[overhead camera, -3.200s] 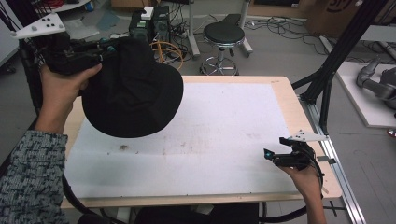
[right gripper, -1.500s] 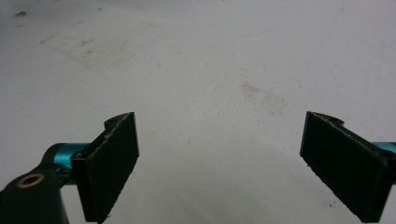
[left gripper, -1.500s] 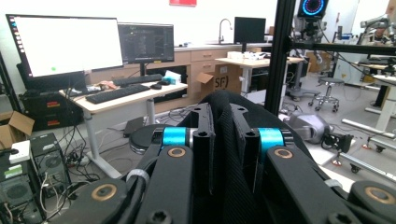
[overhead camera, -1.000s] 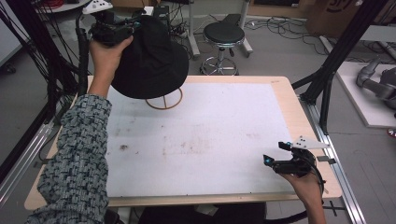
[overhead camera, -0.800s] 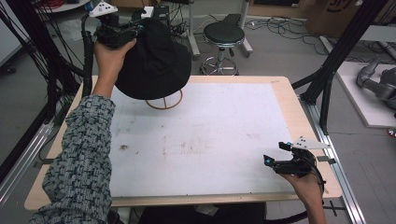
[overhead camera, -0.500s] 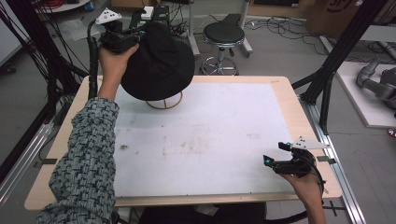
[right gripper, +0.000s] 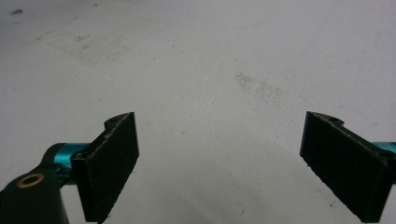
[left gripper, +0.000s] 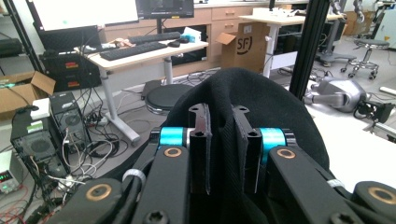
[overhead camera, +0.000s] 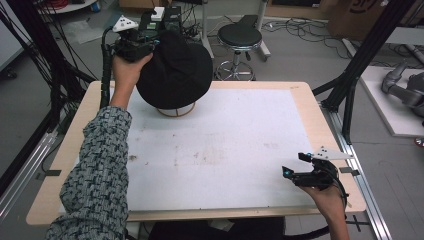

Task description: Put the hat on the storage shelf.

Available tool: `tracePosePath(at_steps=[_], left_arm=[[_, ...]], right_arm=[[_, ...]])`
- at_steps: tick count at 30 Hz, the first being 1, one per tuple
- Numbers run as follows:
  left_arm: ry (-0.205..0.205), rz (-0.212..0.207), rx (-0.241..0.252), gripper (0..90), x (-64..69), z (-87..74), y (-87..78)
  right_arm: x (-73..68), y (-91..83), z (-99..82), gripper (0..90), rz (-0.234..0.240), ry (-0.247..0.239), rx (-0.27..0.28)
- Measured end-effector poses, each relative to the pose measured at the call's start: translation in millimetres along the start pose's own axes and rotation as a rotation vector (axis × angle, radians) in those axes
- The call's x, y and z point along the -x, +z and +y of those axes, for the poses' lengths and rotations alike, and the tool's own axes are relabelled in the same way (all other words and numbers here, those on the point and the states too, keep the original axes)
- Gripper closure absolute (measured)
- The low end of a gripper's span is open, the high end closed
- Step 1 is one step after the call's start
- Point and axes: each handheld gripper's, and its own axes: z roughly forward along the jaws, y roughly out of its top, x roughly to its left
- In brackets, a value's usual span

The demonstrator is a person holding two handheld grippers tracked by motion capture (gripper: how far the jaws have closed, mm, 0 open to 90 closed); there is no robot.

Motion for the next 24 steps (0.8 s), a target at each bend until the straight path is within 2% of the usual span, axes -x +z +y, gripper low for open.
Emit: tracePosePath(at_steps=[14, 24], left_arm=[[-0.008, 0.003, -0.016, 70.7, -6.8, -6.9, -2.1], [-0.008, 0.010, -0.017, 71.3, -4.8, -8.2, 1.8]], right_arm=[[-0.5, 3.3, 0.4, 11.4, 0.002, -0.001, -0.006], [0.3, 2.5, 0.4, 11.4, 0.005, 0.002, -0.003]])
